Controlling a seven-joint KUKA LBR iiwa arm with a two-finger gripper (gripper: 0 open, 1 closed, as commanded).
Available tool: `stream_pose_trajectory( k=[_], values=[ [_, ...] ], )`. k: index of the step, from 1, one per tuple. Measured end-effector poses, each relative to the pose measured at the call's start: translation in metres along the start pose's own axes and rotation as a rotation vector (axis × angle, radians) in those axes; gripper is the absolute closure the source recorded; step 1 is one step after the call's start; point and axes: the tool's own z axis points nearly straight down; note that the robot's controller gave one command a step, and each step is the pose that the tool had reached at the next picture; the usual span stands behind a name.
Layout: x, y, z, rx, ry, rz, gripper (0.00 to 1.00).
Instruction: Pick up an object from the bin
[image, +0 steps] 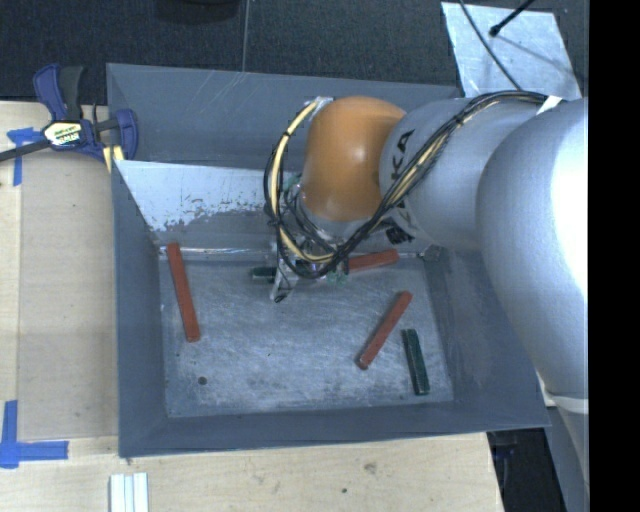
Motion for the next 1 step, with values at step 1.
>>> stream_pose_trajectory(
  k=[1],
  values=[
    [-0.0017,-0.0003,-0.0173,0.0,-0.001,0.002,1.0]
  ],
)
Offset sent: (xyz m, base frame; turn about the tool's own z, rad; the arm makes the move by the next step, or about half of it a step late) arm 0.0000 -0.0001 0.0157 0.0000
